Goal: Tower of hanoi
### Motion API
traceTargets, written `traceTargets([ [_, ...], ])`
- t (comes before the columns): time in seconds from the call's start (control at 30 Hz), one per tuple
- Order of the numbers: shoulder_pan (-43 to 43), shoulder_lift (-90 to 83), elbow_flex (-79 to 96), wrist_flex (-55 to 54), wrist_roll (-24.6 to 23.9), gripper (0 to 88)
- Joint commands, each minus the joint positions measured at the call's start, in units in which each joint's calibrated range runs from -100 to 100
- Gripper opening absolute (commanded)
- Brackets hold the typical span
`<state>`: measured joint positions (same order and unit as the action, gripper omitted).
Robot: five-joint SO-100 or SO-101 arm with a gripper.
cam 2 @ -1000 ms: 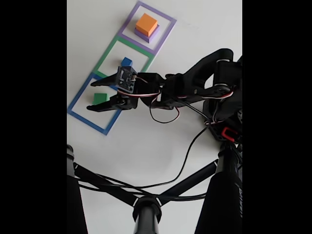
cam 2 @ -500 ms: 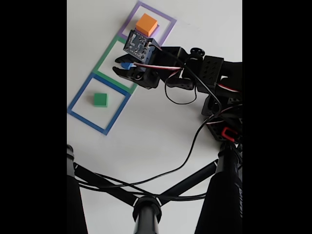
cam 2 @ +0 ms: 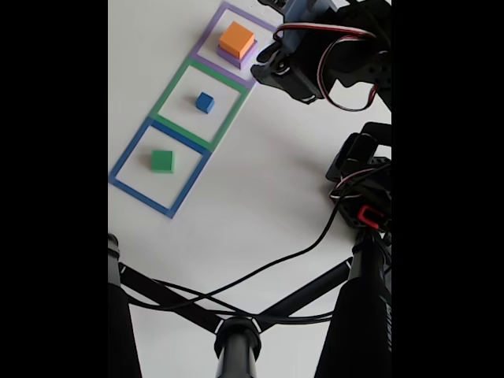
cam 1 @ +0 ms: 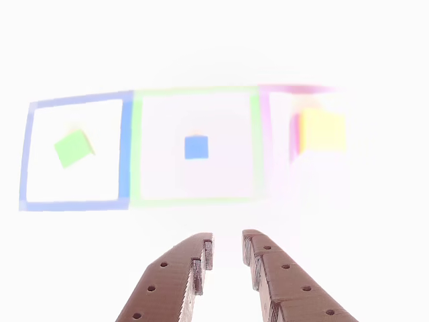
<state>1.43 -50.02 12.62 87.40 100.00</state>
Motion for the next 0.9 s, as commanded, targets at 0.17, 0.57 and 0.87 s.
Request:
traceTargets([
  [0.17, 2.1, -1.1, 0.5, -0.4, 0.0, 6.5],
  [0.57, 3.7, -6.1, 30.8, -30.4, 0.0, 18.1],
  [0.87, 5.0, -4.8, 51.2, -57.1, 0.0, 22.3],
])
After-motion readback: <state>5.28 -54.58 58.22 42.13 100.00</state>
